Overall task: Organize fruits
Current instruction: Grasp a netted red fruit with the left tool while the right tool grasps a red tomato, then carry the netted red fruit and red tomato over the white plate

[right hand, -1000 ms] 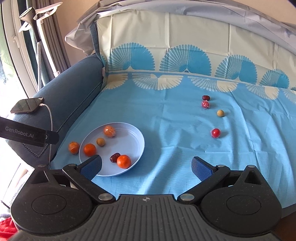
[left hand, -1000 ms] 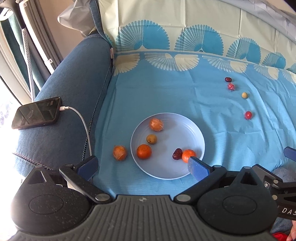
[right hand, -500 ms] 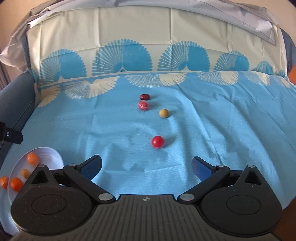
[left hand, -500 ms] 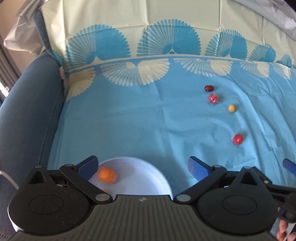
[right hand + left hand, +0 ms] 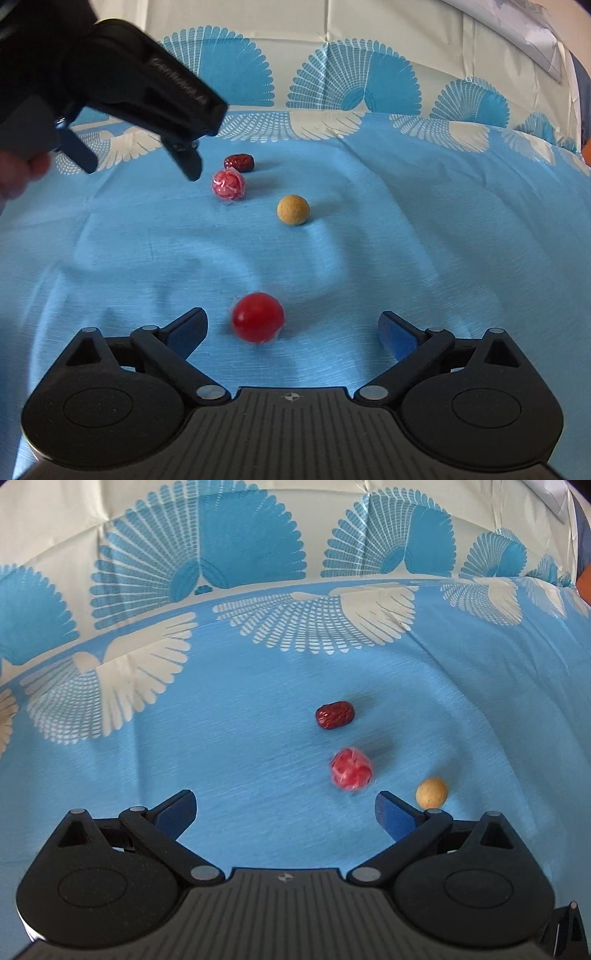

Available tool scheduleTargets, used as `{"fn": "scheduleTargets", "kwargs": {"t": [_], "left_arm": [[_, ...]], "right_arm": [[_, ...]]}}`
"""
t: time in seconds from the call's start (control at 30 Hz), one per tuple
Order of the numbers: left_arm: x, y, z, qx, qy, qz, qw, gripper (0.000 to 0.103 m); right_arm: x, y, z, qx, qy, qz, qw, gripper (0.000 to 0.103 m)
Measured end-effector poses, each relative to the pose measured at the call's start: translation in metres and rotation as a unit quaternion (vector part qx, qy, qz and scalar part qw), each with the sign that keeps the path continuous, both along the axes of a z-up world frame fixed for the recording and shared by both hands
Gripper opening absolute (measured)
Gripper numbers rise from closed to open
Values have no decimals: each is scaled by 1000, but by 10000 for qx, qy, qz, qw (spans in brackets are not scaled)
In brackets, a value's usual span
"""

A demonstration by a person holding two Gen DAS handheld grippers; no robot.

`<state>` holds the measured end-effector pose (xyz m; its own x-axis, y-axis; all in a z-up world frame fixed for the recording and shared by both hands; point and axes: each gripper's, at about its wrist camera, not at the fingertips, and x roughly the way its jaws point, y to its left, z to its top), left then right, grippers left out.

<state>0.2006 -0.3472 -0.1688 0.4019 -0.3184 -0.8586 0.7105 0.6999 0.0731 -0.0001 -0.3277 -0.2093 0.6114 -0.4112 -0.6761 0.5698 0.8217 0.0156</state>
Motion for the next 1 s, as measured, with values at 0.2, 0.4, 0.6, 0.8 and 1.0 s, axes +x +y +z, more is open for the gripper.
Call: {"fn": "scheduleTargets", "kwargs": {"t": [0.2,0.4,0.6,0.8,1.0], "left_arm": [[7,-32,-16,82,158,-362,9992,96],[-6,-29,-10,-32,80,-633,9980,32],[-31,35,37,-185,-16,-328,9993,32],[-89,145,99,-135,-71,180,9997,32],[-147,264,146,23,-223,861,9960,32]], "right_arm": [[0,6,5,-195,-147,148,9996,79],[-6,7,10,-178,-242,64,9995,29],[-22,1,29,-167,-290,-317,9989,29],[-55,17,78,460,-543,12,9975,29],[-95,71,136,439,-610,721,9946,29]]}}
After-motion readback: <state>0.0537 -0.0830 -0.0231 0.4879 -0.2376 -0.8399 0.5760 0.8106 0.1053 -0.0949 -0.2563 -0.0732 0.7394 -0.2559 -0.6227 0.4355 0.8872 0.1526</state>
